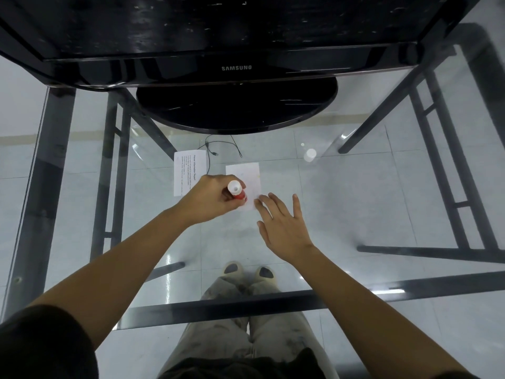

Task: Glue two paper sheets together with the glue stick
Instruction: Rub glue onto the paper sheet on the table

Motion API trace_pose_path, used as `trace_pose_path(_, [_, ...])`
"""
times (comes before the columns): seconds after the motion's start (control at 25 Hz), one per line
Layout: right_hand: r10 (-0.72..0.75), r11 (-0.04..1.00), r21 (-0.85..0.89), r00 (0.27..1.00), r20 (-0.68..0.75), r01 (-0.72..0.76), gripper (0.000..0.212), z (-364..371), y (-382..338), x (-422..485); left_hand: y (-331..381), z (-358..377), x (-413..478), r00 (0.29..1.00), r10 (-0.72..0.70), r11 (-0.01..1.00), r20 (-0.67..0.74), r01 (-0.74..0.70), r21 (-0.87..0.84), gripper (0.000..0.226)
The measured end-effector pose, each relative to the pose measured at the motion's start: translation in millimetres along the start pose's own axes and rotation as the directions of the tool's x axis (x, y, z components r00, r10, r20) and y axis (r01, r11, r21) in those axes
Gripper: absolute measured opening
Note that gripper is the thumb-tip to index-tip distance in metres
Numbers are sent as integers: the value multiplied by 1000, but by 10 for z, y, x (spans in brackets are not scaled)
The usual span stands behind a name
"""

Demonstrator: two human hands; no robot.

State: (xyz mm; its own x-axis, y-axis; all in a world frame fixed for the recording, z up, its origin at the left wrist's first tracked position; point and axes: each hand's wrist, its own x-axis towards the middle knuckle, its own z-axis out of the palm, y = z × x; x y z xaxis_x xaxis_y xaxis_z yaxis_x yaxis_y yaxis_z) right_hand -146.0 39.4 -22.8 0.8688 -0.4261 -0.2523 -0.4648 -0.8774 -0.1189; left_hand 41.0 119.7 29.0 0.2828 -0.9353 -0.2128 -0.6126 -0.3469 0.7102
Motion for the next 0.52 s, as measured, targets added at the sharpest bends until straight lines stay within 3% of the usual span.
trace_pose_path(0.28, [14, 1000, 1, 1000, 4, -14, 50, -1, -9, -19, -77, -140, 89, 983, -49, 999, -179, 50, -1, 13])
trace_pose_path(0.4, [23, 1000, 11, 1000, 8, -23, 51, -4, -10, -40, 5, -20, -18, 997, 46, 999, -64, -47, -17, 15])
trace_pose_path(0.52, [22, 1000, 0, 1000, 15, -22, 51, -9, -6, -44, 23, 67, -62, 999, 52, 998, -1, -52, -23, 18])
